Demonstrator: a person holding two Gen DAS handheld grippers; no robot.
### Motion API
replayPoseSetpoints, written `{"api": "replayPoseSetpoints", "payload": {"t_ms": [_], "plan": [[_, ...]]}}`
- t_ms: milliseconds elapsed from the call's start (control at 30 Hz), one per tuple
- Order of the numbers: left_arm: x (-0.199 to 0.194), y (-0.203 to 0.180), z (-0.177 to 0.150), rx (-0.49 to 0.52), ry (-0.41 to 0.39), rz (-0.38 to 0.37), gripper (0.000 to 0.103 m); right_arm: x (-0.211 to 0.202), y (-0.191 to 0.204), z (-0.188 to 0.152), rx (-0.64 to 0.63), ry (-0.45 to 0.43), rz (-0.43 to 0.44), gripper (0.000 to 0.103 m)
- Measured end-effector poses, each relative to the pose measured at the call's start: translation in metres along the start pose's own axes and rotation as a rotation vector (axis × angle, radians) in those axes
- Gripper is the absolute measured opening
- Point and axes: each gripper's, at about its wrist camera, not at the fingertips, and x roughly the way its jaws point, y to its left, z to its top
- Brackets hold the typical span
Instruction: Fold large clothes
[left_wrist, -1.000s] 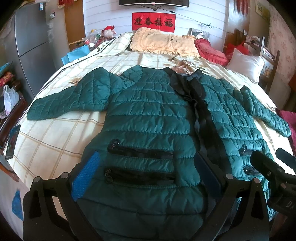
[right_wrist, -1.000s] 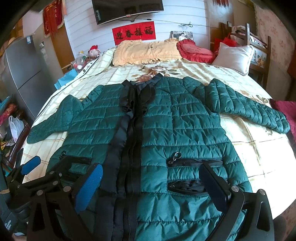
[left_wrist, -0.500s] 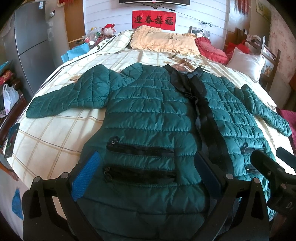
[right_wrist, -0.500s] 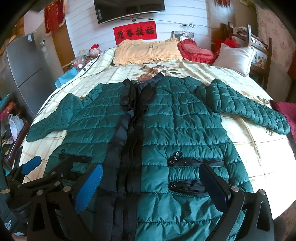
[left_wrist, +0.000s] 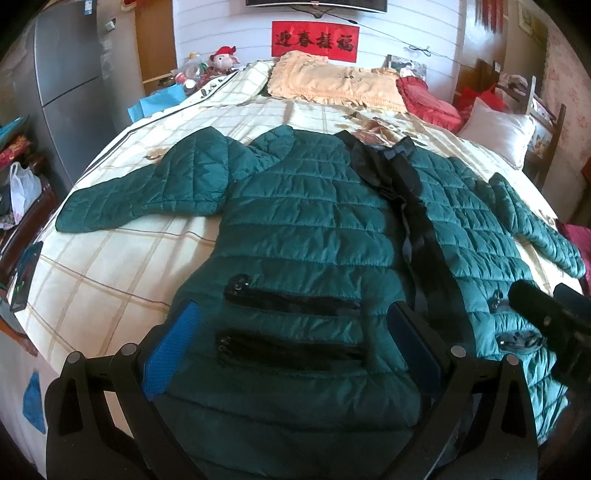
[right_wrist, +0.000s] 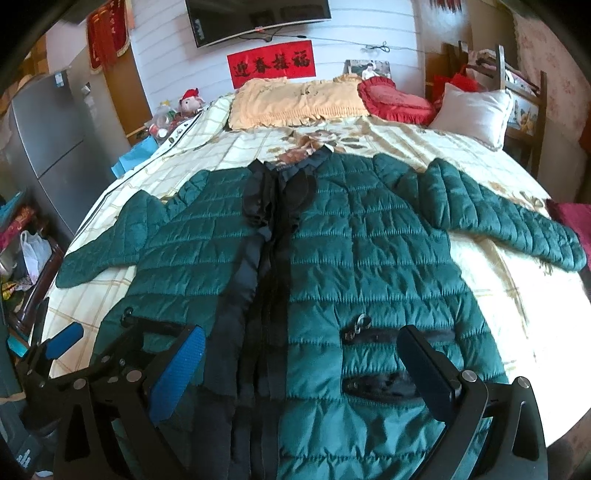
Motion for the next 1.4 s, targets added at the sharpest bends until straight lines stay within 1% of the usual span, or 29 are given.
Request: {"api": "replayPoseSetpoints", "payload": {"t_ms": [267,633,867,967,1133,1267,1333,1400], "plan": [[0.006,0.016,0.009,-0.042,0.0,0.026,0.102,0.008,0.007,0.018,0.0,0.003,0.023,0.103],[0.015,0.036,0.018,-0.078,0.003,0.059,0.102,0.028,0.014,0.024,-0.007,0.044,0.046,0.103],[0.019,0.059,0.025,-0.111,-0.001,0.09,0.102,0.038,0.019,0.026,-0.023,0.051,0.044,0.103],[0.023,0.072,0.028,-0.134,0.01,0.1,0.102,0.042,0.02,0.026,-0.026,0.057,0.049,0.103],[0.033,0.102,0.037,-0.186,0.036,0.119,0.102,0.05,0.021,0.029,-0.04,0.062,0.038,0.103],[0.039,0.138,0.049,-0.235,0.055,0.135,0.102,0.06,0.018,0.032,-0.045,0.065,0.023,0.103],[0.044,0.162,0.055,-0.268,0.065,0.165,0.102,0.064,0.016,0.035,-0.045,0.066,0.014,0.103],[0.049,0.192,0.063,-0.307,0.068,0.213,0.102,0.068,0.014,0.037,-0.044,0.07,0.009,0.103]]}}
